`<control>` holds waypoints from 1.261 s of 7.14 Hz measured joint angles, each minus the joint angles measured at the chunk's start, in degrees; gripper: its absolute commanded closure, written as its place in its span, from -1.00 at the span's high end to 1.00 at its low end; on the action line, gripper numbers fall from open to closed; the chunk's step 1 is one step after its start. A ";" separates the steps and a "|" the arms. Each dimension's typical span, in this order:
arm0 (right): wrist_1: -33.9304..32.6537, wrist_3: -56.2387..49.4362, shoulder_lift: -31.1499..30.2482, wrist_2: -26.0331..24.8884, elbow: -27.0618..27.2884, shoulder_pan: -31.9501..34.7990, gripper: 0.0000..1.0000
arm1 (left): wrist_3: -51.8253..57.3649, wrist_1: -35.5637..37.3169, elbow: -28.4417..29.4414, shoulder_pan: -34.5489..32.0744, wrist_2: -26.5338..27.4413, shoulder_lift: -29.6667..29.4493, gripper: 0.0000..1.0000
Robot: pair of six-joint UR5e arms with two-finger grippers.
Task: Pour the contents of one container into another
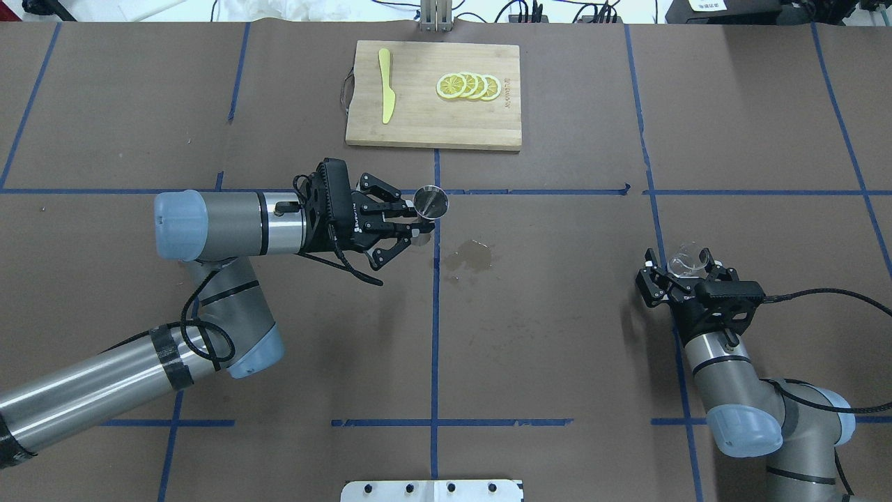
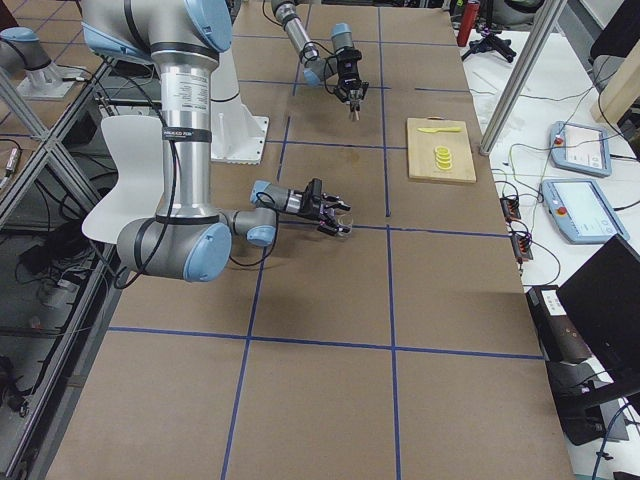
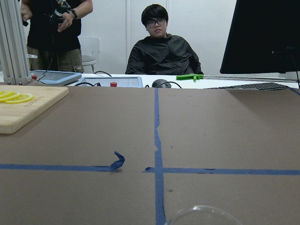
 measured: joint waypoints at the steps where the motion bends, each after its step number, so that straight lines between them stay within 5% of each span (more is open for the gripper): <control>1: 0.00 0.02 0.14 -0.03 0.02 -0.01 1.00 | 0.00 0.00 0.00 0.00 0.00 0.00 -1.00; 9: 0.05 -0.98 -2.46 -0.09 0.64 0.16 1.00 | 0.00 0.00 0.00 0.00 0.00 0.03 -1.00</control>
